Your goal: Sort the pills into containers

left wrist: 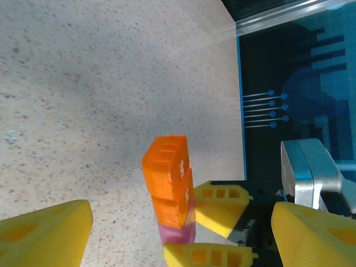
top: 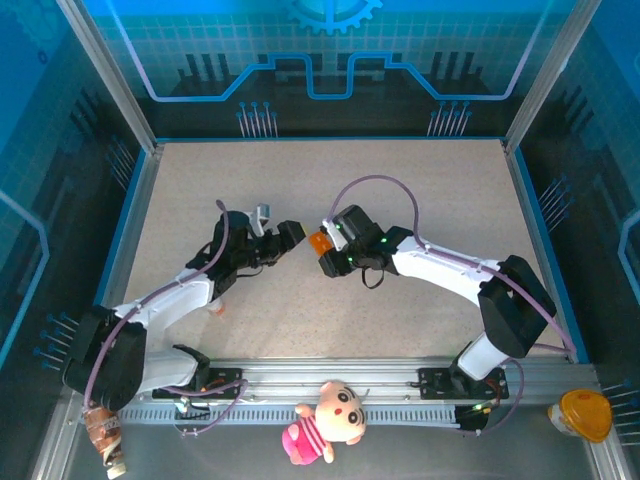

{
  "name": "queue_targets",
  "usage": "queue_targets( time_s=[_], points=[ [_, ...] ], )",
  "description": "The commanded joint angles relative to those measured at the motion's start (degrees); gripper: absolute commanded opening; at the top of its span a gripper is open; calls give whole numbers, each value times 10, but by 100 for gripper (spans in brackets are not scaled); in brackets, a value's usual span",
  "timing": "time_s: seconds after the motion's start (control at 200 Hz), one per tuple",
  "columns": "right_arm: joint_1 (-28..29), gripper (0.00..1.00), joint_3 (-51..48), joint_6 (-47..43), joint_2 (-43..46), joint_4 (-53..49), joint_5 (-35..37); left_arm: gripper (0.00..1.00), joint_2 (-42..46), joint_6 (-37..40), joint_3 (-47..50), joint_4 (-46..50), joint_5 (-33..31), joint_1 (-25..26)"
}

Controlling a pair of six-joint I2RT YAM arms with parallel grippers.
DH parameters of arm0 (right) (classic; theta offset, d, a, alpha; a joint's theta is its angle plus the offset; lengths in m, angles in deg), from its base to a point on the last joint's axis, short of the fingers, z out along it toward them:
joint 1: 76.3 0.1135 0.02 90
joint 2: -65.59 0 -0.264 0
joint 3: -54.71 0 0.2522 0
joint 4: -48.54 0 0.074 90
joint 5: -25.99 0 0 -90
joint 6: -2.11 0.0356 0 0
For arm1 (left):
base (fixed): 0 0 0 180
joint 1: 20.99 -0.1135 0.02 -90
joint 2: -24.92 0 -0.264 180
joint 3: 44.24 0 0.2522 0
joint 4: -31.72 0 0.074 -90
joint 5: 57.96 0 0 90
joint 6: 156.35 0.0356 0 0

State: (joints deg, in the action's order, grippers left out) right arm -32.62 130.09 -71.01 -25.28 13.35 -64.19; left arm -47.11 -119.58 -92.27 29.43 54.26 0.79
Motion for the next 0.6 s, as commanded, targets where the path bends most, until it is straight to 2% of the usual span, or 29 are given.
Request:
queue_targets(
  time_s=[0.0,0.315,0.595],
  points=[
    [5,40,19,-3,-5,-20,11,83,-18,-28,3,-48,14,16],
    [8,40,21,3,-6,-10,-3,81,-62,-62,-3,-108,6,39],
    [9,39,16,7,-12,-1,-10,81,-68,-88,7,-153,1,43]
  ],
)
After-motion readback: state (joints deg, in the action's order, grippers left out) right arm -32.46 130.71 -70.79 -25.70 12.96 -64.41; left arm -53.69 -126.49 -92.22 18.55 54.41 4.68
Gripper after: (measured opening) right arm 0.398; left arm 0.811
